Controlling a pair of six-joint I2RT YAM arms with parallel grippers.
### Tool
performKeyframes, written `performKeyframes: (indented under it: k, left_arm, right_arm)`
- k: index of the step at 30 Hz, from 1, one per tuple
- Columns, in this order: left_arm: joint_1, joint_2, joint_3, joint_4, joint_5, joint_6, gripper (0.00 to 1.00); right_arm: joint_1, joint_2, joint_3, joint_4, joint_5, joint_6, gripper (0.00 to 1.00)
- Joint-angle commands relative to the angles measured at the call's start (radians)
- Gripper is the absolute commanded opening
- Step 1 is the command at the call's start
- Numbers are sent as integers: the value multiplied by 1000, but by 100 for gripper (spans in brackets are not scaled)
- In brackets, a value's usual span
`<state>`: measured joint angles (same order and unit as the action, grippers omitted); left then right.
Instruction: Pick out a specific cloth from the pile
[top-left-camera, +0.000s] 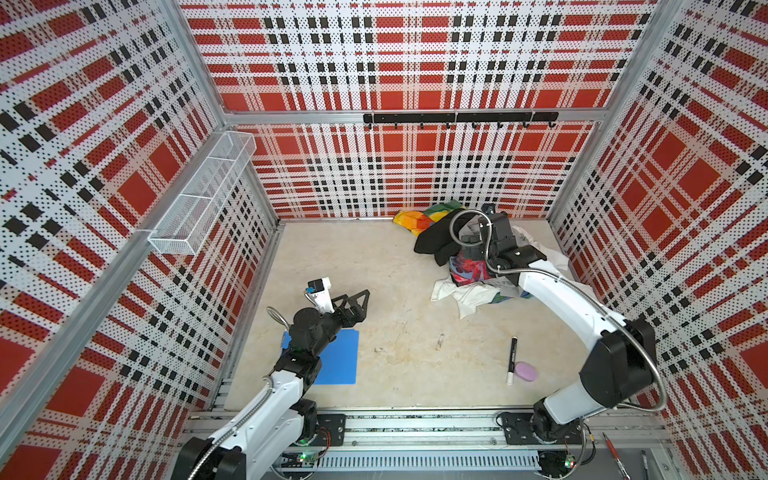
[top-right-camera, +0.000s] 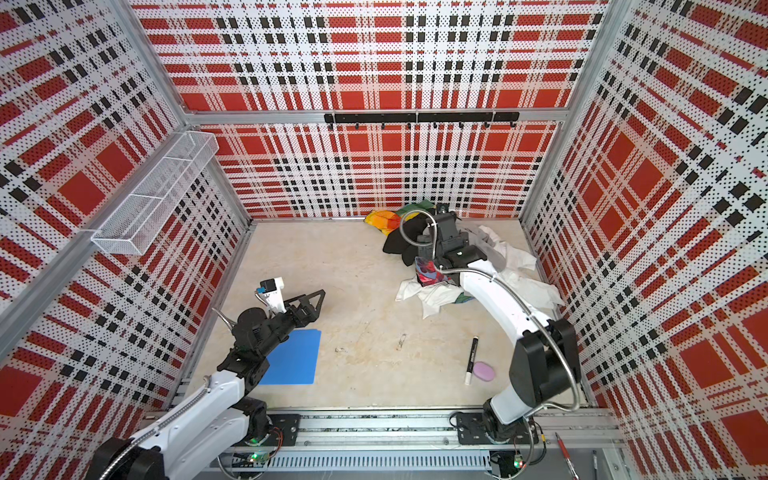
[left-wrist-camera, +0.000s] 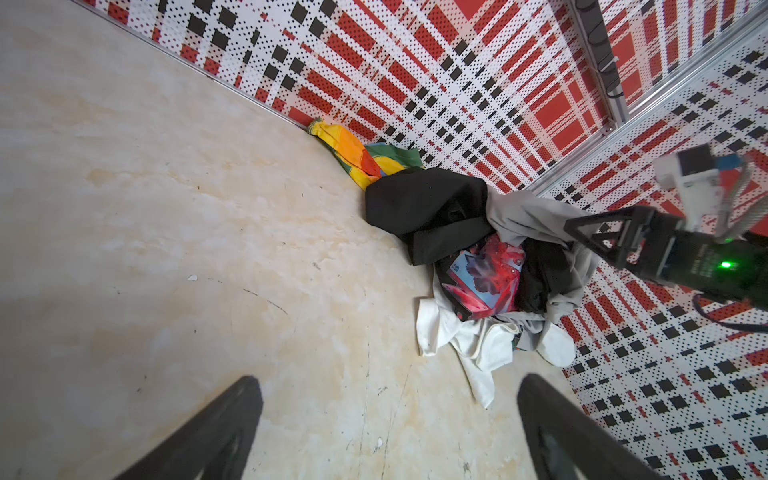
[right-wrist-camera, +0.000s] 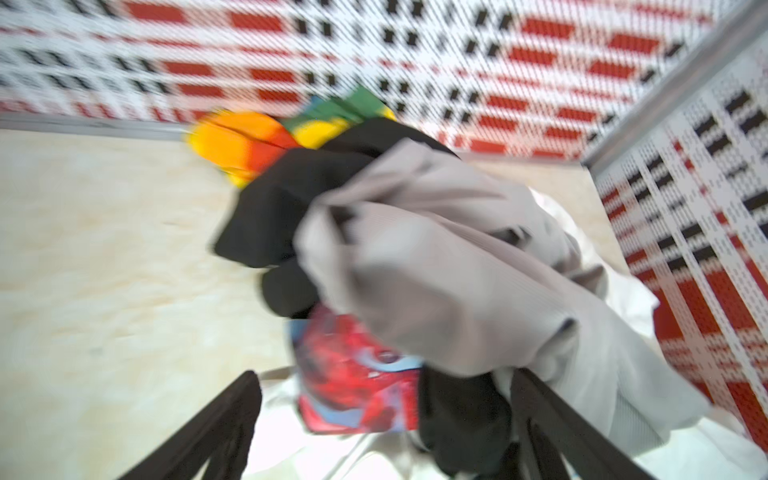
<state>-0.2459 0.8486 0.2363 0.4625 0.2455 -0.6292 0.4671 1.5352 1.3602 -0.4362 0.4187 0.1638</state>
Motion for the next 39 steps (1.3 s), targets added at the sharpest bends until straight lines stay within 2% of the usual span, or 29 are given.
performKeyframes:
  k: [1, 4, 7, 11, 19, 24, 30, 34, 39]
  left_arm:
    - [11, -27, 29, -4, 6, 16, 99]
    - [48, -29, 38, -17, 26, 18, 99]
    - [46, -30, 40, -18, 33, 16, 99]
    - [48, -30, 38, -21, 41, 14, 99]
    - [46, -8, 36, -20, 29, 15, 99]
    - [46, 29, 49, -17, 42, 16, 99]
    - [43, 19, 36, -12, 32, 12, 99]
    - [48, 3, 26, -13, 30, 14, 99]
    - [57, 1, 26, -15, 35, 13, 99]
  right_arm:
    - [62, -4, -4, 48, -41, -20, 100]
    - [111, 55, 5, 42, -82, -26, 100]
    - [142, 144, 40, 8, -38, -31, 100]
    - [138, 255, 85, -88, 65, -10, 100]
    - [94, 324, -26, -79, 47, -13, 100]
    - [72, 383, -17, -68, 62, -44, 100]
    - [70, 467, 14, -76, 27, -68, 97]
    - [70, 511, 22, -88, -9, -81, 83]
    - [68, 511, 23, -59, 35, -76, 32]
